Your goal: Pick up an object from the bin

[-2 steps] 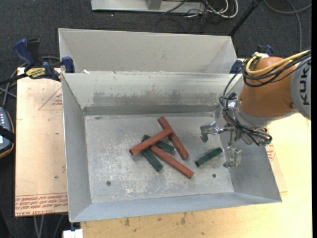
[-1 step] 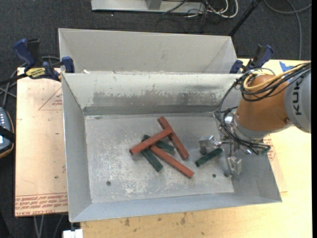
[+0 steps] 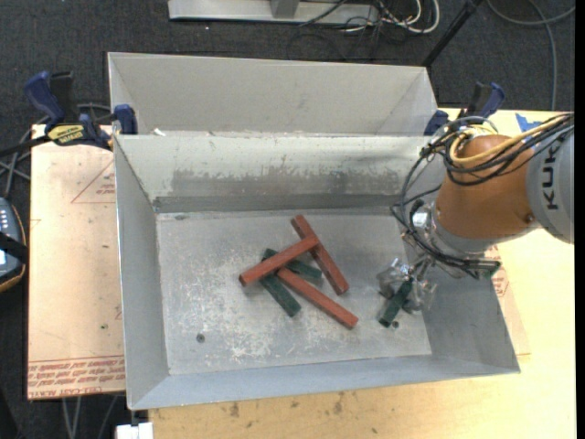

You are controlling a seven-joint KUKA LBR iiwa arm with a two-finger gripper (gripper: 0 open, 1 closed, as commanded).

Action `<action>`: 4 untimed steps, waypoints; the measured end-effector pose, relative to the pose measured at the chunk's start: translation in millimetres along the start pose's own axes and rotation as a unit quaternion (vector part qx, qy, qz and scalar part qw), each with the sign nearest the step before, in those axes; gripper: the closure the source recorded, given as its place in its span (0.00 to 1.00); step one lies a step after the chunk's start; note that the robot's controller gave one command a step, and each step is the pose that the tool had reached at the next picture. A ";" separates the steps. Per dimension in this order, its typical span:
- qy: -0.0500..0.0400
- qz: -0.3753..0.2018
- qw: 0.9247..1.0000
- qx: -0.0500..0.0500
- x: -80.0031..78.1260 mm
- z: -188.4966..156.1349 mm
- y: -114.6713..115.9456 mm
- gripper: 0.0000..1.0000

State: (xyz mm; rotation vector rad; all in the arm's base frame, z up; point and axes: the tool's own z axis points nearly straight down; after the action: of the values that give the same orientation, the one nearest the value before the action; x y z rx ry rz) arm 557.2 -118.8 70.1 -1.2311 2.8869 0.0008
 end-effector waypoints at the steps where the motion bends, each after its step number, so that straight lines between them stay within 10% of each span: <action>1: 0.000 0.000 1.000 0.000 0.0 0.0 0.0 1.00; 4: 0.000 0.001 1.000 0.000 -0.8 -29.9 0.3 1.00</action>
Offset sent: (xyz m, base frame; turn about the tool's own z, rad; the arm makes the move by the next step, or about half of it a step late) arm -0.0001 -0.0001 0.0557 0.0000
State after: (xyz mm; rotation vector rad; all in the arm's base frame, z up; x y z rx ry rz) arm 557.5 -118.0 100.1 -1.2287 2.8873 -0.0004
